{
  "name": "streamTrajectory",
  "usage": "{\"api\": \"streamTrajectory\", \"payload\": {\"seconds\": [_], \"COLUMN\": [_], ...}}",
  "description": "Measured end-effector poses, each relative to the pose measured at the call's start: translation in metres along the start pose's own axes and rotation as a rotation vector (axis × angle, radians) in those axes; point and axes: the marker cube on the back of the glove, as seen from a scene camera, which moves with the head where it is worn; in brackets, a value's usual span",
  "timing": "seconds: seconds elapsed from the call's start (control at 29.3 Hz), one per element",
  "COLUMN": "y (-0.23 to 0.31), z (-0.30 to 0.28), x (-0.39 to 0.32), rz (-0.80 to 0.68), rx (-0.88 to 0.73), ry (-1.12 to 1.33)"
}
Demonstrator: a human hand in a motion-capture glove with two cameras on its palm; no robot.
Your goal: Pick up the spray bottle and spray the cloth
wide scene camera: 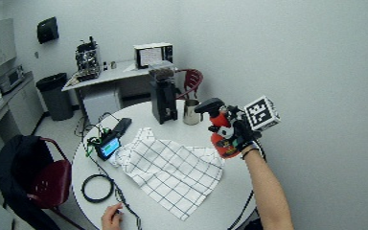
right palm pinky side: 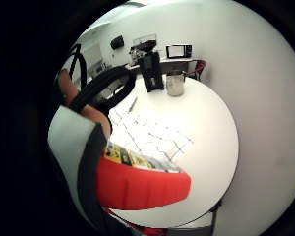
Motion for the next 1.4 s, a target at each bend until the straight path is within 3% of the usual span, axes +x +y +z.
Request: {"api": "streamTrajectory", "payload": {"seconds": [0.38,0.68,0.95,1.23,1.4], "y": [0.030,0.008,0.029,0.005,0.016], "z": [0.040,0.002,0.032,-0.009,0.010], "x": [0.010,0.004,0.026,0.012,0.019], "rz": [0.000,0.004,0.047,0.035,0.036], "rx": [-0.154,-0.076,-0.166,-0.086,-0.133], "ry": [0.183,0.230,0.313,0.319,0.332]}}
